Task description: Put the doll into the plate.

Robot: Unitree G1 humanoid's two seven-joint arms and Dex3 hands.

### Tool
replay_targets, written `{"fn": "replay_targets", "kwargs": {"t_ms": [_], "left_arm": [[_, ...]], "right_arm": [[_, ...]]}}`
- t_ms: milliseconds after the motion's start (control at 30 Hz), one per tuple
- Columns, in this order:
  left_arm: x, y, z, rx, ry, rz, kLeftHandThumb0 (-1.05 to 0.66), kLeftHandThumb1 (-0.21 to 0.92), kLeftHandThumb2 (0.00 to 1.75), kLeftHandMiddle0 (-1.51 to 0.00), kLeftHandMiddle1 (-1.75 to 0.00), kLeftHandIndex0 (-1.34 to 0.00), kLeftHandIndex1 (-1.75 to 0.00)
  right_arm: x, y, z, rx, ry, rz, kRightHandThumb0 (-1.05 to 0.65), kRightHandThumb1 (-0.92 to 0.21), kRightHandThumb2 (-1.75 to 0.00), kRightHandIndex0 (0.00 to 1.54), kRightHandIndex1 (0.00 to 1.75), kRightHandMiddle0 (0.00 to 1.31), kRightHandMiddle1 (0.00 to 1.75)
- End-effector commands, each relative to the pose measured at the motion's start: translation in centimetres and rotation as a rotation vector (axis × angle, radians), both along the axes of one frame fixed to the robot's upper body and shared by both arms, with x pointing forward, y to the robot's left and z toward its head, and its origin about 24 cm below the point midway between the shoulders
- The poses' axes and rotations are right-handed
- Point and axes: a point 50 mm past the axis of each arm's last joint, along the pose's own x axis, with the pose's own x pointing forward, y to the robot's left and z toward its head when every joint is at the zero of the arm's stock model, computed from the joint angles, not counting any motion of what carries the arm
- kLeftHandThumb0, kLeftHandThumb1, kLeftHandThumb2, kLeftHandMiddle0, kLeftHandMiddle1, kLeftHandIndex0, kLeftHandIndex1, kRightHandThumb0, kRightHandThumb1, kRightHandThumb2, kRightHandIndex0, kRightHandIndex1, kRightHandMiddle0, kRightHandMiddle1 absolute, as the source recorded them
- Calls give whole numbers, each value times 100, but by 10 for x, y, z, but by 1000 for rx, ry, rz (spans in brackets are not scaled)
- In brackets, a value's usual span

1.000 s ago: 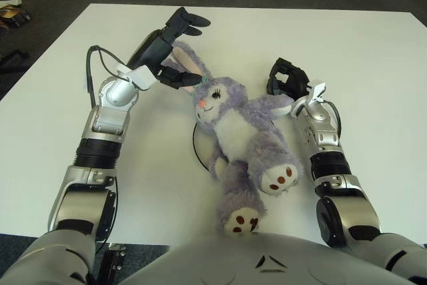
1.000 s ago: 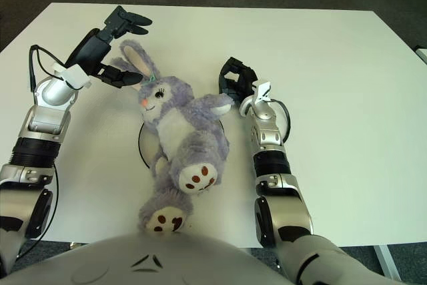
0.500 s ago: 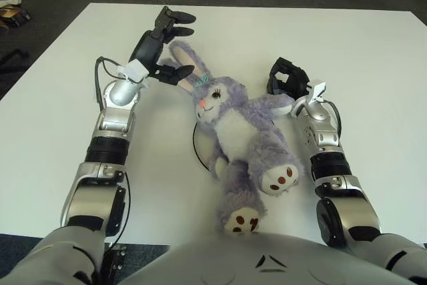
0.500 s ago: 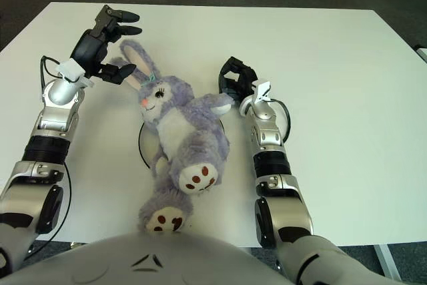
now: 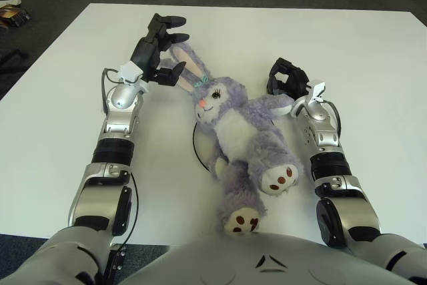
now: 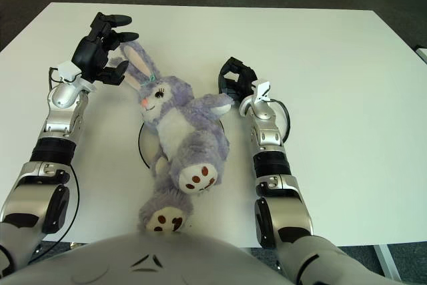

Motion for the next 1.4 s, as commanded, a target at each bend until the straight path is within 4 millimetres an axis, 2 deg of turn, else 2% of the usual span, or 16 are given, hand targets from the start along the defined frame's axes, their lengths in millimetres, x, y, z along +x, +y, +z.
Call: {"fn": "replay_targets", "kwargs": {"t_ms": [0, 433, 700, 933, 1000, 1033, 1067, 1133, 1167, 1233, 1367], "left_arm": [[-1, 9, -8, -46, 37, 21, -30, 47, 109, -32, -77, 0, -88], [-5, 20, -14, -99, 93, 76, -25, 48, 111, -24, -71, 0, -64], [-7, 26, -17, -134, 103, 154, -30, 49, 107, -23, -70, 0, -65], [-8, 28, -20, -114, 89, 218, -31, 52, 106, -31, -75, 0, -81], [-8, 28, -21, -113, 88, 235, -29, 53, 108, -36, -79, 0, -88], [-9, 28, -21, -114, 88, 242, -16, 57, 100, -37, -96, 0, -91], [-9, 28, -22, -123, 95, 249, 2, 68, 79, -37, -118, 0, -96], [-10, 27, -24, -141, 112, 260, 19, 66, 79, -43, -137, 0, -115], [-10, 27, -25, -149, 121, 265, 12, 67, 82, -38, -149, -9, -135], [-11, 26, -26, -155, 136, 275, 5, 64, 89, -33, -164, -20, -158], [-13, 23, -33, -139, 164, 312, 1, 53, 106, -36, -172, -32, -170]], "right_arm": [[-13, -3, -35, 3, 168, -13, -50, -27, -137, 116, 175, 65, 175], [-13, -4, -34, 5, 159, -14, -50, -28, -136, 114, 175, 64, 175], [-13, -5, -34, -5, 162, -16, -49, -28, -136, 115, 175, 64, 175], [-12, -6, -34, -20, 166, -19, -50, -28, -136, 115, 175, 64, 175], [-12, -7, -34, -25, 164, -22, -50, -28, -136, 115, 175, 64, 175], [-12, -7, -34, -26, 163, -24, -50, -28, -136, 115, 175, 64, 175], [-12, -7, -33, -27, 161, -27, -50, -28, -136, 115, 175, 64, 175], [-12, -8, -32, -25, 161, -32, -50, -28, -136, 116, 175, 64, 175], [-12, -8, -32, -24, 162, -34, -50, -28, -136, 116, 175, 64, 175], [-11, -9, -32, -21, 163, -39, -50, -28, -136, 115, 175, 64, 175], [-11, -14, -32, -14, 162, -60, -50, -28, -136, 115, 175, 64, 175]]}}
